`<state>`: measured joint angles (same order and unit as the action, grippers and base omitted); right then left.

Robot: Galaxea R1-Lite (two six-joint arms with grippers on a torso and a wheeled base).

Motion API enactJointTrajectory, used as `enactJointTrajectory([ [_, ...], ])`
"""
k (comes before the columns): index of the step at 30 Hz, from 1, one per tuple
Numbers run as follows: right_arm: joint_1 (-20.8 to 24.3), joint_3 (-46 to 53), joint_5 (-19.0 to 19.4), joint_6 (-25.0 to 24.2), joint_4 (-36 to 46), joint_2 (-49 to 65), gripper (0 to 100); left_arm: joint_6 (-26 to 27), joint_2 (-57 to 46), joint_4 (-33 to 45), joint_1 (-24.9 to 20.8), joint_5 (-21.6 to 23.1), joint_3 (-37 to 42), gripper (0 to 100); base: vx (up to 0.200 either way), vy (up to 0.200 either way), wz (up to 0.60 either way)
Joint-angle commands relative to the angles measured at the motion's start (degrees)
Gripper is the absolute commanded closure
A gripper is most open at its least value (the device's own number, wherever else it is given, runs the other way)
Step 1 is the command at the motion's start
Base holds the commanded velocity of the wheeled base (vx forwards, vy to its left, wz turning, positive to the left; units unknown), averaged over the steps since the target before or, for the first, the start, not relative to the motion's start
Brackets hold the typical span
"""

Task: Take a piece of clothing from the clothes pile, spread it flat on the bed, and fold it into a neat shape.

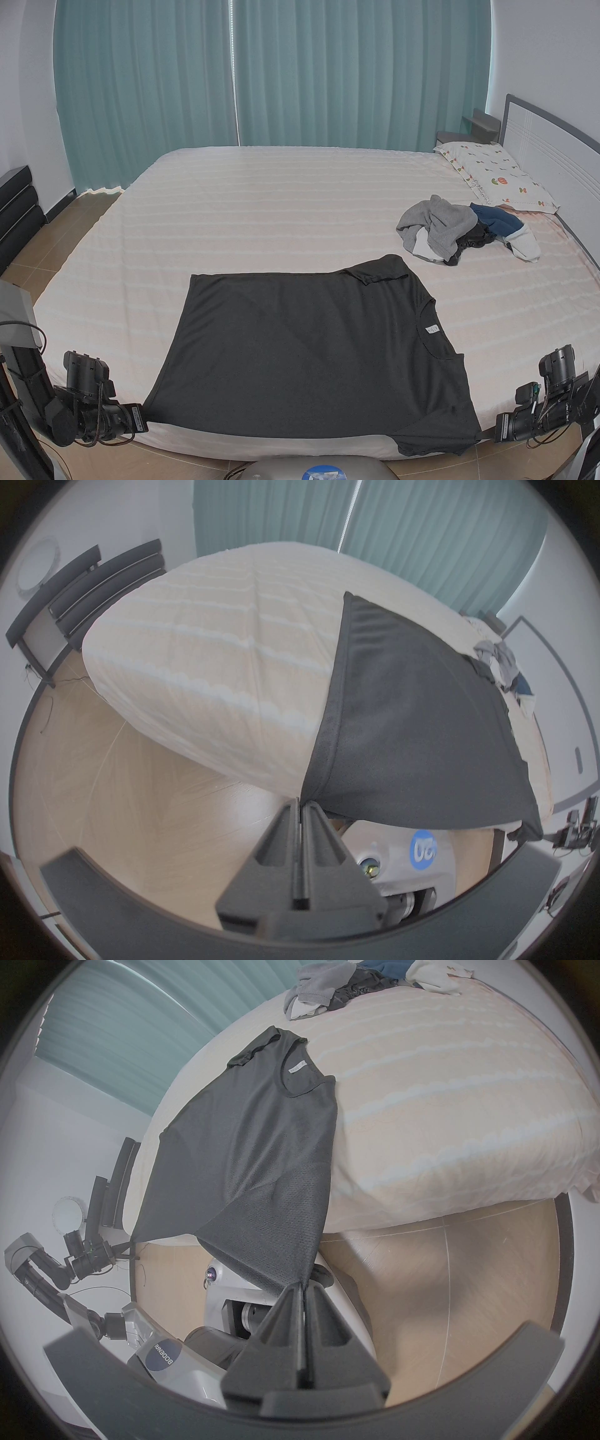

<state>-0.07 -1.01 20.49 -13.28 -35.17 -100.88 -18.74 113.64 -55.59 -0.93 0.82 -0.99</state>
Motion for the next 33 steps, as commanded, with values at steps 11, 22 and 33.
enactJointTrajectory([
  [11,0.42,1.01,-1.51,0.44,6.96,7.19,100,3.53,-6.06,8.57,-0.39,-0.11,0.90,100,0.000,0.000,0.00],
  [22,-0.01,0.40,-1.86,0.44,5.64,7.45,100,4.23,-8.88,12.43,-0.39,-0.99,-0.51,100,0.000,0.000,0.00],
  [33,0.42,-9.71,-2.39,-10.02,-4.38,6.39,100,-20.64,-8.88,4.96,-0.66,-0.47,-11.67,100,0.000,0.000,0.00],
])
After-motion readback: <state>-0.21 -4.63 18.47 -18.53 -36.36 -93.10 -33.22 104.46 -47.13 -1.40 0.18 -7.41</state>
